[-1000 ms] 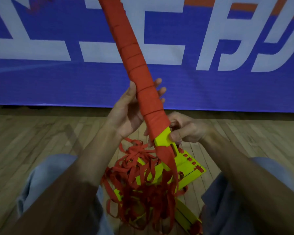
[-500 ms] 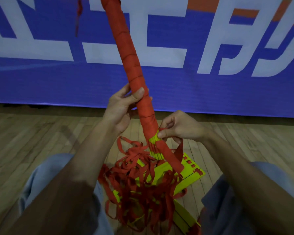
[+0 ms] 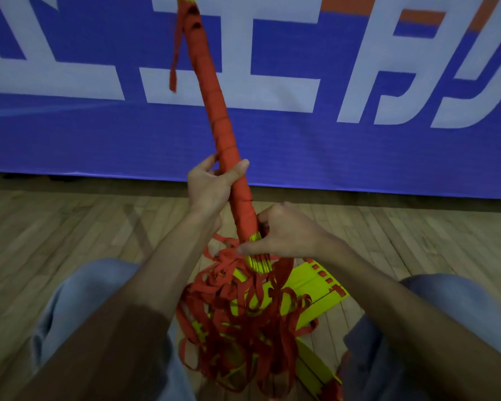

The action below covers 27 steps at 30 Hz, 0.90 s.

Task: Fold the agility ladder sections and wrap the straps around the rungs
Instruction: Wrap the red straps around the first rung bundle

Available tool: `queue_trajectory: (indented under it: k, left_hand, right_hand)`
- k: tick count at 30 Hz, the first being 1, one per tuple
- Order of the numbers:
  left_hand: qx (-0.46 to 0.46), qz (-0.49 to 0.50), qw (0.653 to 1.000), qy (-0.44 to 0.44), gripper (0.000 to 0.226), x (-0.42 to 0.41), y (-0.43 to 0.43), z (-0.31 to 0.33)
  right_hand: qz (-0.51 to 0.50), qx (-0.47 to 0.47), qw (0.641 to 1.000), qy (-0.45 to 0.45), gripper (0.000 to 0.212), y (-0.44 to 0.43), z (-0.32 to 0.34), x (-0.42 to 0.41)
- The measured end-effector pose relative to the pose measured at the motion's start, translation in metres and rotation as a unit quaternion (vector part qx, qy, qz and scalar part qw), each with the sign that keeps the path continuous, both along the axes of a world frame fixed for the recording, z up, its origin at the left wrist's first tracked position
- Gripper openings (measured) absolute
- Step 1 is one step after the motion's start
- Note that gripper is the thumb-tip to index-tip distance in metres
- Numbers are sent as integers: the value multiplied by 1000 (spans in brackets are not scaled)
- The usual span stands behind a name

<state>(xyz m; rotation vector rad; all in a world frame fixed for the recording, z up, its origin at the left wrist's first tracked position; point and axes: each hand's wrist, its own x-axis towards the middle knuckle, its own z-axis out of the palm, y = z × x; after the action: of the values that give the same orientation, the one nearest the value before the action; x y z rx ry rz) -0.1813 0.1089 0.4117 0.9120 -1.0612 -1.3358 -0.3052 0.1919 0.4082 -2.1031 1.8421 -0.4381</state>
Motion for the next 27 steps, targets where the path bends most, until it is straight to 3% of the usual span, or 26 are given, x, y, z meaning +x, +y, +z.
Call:
queue_trajectory:
  k: [3,6,8,12,16,18,20,23,27]
  left_hand:
    - [9,5,1000,-11,60,1,0,2]
    - [10,-11,1000,7,58,5,0,9]
    - [16,-25,998,55,51,7,2,13]
    - [9,-142,982,121,52,6,9,18]
    - [39,-276,947,158,56,7,21,15]
    - [55,-347,917,187,47,8,23,10]
    - [61,-377,906,180,53,10,24,8]
    - [65,-366,921,115,72,13,22,9]
    - [13,-306,952,20,41,9,26,14]
  right_hand:
    - [-5,52,992,-114,24,-1,3,-7]
    - [0,90,963,-254,13,0,10,-26]
    - [36,104,937,-333,30,1,11,-39]
    - [115,161,893,-405,91,-3,4,-49]
    - [163,221,844,-460,98,-1,-1,-43]
    - [183,245,836,-456,97,1,-3,-38]
    - [202,247,852,-414,97,1,0,-36]
    - [179,243,896,-325,81,1,8,-33]
    - [105,214,943,-233,34,1,11,-31]
